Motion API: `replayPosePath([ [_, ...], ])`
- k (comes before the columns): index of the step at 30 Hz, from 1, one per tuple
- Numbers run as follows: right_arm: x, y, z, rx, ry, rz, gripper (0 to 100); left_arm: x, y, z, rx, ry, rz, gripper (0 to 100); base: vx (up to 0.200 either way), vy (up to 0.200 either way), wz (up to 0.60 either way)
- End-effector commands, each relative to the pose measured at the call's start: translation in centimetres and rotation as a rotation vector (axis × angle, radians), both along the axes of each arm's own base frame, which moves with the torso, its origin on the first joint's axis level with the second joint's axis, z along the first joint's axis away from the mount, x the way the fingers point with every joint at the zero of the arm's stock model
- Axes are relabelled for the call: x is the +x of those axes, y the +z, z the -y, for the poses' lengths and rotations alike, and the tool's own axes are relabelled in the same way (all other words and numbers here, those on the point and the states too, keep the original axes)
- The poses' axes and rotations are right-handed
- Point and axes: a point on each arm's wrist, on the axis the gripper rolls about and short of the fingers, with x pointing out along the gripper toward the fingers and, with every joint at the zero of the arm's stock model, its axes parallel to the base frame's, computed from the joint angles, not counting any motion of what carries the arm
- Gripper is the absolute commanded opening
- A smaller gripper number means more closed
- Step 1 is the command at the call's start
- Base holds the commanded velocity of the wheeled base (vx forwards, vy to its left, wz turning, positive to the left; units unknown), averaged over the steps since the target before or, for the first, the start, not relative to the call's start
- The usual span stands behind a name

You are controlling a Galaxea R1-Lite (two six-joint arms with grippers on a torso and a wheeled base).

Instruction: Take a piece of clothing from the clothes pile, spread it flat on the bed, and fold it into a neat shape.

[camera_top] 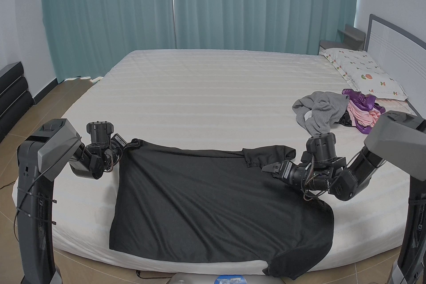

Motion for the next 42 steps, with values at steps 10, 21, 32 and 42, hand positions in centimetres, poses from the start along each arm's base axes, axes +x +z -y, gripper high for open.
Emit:
replayPosePath([
  [10, 4.4, -1.9, -5.0, 0.033, 0.021, -0.067, 100, -0.1, -0.7, 0.2, 0.001, 0.004, -0.016, 0, 0.000, 0.000, 0.00],
  [21, 11.4, -5.1, -5.4, -0.132, -0.220, 0.029, 100, 0.0, -0.8, 0.2, 0.001, 0.003, -0.016, 0, 0.000, 0.000, 0.00],
  [32, 17.3, 0.2, -3.1, -0.083, -0.411, 0.370, 100, 0.0, -0.7, 0.2, 0.001, 0.004, -0.011, 0, 0.000, 0.000, 0.00],
  [42, 18.4, 0.7, 0.1, -0.117, -0.452, 0.450, 100, 0.0, -0.9, 0.2, 0.001, 0.004, -0.014, 0, 0.000, 0.000, 0.00],
])
